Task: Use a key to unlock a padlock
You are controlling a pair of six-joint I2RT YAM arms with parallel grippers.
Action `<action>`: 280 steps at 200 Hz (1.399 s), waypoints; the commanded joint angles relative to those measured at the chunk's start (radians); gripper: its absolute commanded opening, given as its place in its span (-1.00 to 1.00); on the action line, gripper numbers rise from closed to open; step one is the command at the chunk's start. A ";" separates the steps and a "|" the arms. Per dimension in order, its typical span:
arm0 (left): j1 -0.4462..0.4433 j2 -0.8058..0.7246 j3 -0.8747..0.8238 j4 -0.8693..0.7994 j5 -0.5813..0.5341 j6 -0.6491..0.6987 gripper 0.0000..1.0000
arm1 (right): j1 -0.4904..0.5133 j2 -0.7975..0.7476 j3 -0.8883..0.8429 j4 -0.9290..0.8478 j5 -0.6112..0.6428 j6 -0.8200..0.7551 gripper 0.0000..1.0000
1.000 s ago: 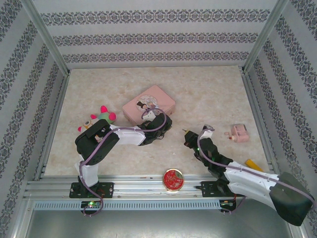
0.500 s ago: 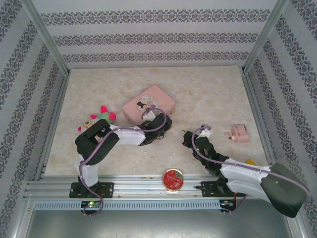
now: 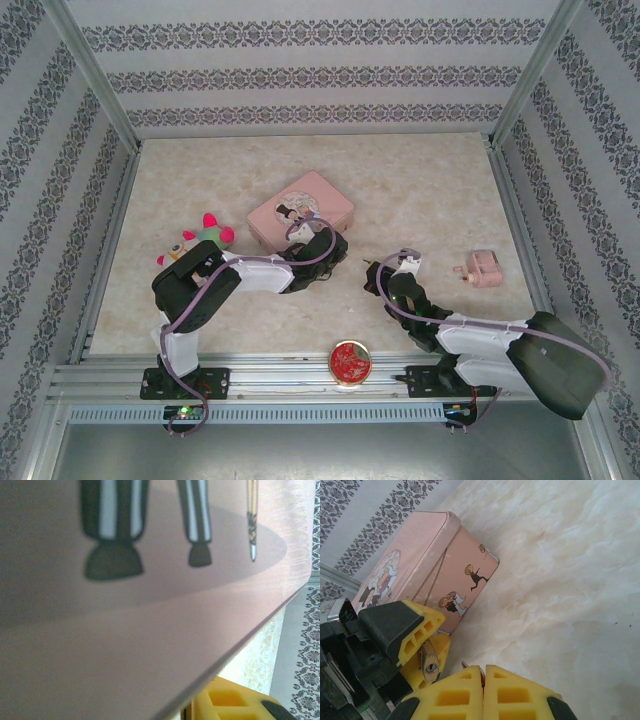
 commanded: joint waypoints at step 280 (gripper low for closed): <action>0.008 0.079 -0.015 0.133 0.169 -0.232 -1.00 | 0.028 0.239 0.084 0.254 -0.034 0.010 -1.00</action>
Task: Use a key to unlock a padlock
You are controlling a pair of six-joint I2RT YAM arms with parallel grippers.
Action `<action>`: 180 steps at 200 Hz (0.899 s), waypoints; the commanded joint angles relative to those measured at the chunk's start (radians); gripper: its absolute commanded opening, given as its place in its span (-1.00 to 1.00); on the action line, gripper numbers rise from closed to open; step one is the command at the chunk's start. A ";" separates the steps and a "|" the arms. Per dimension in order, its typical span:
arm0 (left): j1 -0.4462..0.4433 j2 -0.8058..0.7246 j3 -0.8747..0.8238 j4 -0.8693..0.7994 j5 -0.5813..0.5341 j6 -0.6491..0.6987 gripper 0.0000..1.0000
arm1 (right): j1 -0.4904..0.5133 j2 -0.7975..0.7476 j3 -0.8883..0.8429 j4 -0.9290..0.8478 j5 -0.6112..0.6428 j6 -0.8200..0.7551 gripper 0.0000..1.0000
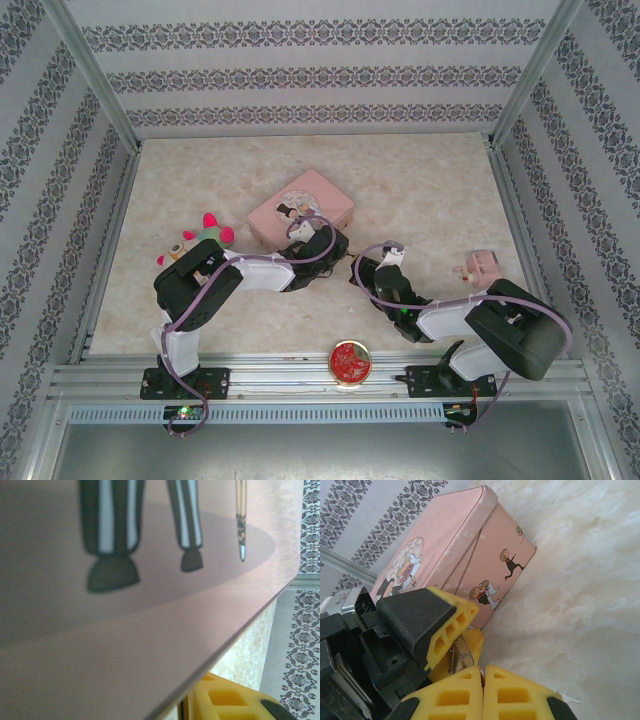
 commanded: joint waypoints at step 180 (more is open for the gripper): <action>0.001 0.073 -0.022 0.125 0.170 -0.237 -1.00 | 0.030 0.027 0.003 0.040 0.065 0.031 -1.00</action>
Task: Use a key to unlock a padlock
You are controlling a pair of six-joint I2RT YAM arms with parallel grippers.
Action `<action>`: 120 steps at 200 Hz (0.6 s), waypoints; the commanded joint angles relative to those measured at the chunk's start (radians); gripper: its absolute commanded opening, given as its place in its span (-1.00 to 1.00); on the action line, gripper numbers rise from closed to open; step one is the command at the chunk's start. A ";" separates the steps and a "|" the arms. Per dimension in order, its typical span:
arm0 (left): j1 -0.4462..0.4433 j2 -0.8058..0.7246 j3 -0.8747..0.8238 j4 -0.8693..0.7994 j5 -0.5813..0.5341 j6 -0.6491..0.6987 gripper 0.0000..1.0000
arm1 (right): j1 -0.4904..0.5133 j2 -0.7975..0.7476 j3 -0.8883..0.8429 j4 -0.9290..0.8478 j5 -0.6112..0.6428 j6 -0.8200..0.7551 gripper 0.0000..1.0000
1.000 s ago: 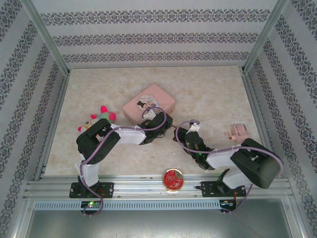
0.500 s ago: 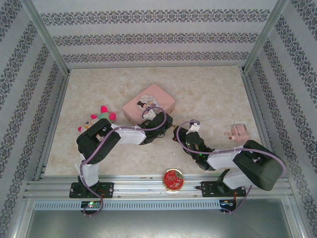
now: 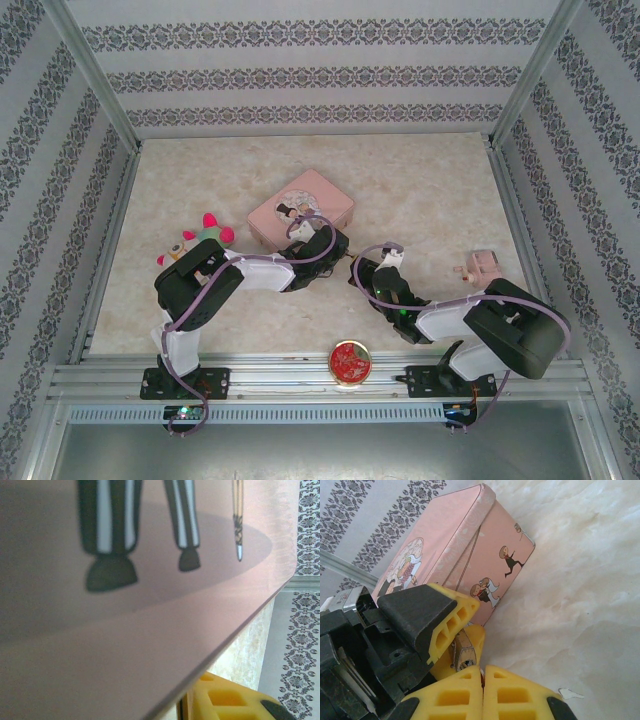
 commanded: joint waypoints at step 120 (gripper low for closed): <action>0.002 0.075 -0.027 0.119 0.178 -0.243 -1.00 | 0.007 0.050 0.008 0.110 0.020 0.007 -1.00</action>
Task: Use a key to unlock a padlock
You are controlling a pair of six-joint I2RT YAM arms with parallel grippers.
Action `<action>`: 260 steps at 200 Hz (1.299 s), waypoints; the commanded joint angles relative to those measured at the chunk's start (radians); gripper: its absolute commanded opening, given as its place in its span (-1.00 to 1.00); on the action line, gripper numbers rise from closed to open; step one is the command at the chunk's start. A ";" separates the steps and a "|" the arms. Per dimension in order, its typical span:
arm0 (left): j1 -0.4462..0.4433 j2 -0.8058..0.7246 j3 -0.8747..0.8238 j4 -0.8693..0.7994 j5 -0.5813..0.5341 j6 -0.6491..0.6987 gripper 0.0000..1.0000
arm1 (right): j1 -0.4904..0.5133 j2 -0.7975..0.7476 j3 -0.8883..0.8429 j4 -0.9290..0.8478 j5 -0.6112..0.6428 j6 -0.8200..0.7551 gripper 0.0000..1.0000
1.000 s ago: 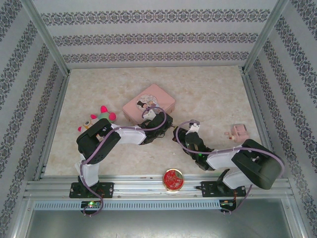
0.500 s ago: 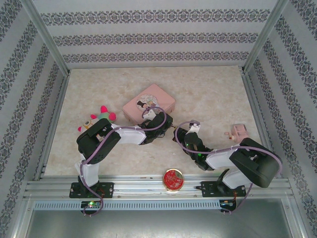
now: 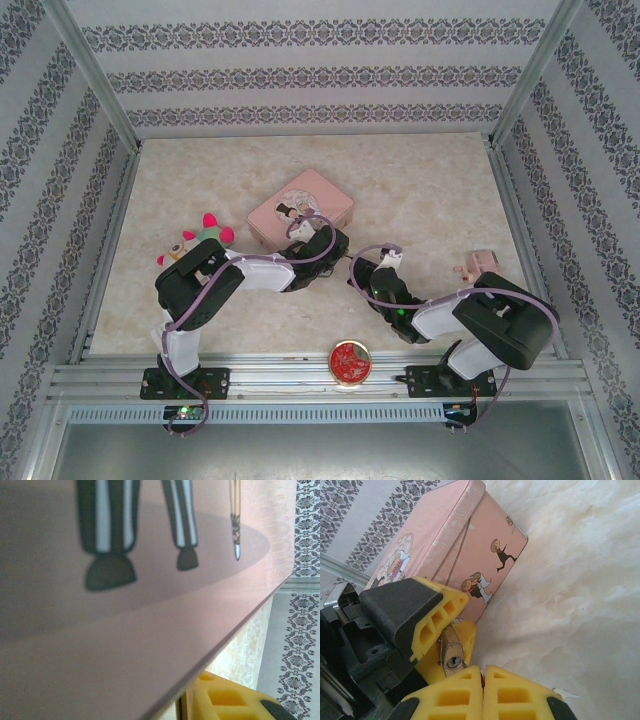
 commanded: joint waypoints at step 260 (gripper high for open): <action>0.001 0.078 -0.028 0.128 0.183 -0.244 -1.00 | 0.009 -0.010 0.007 0.060 0.019 0.003 -1.00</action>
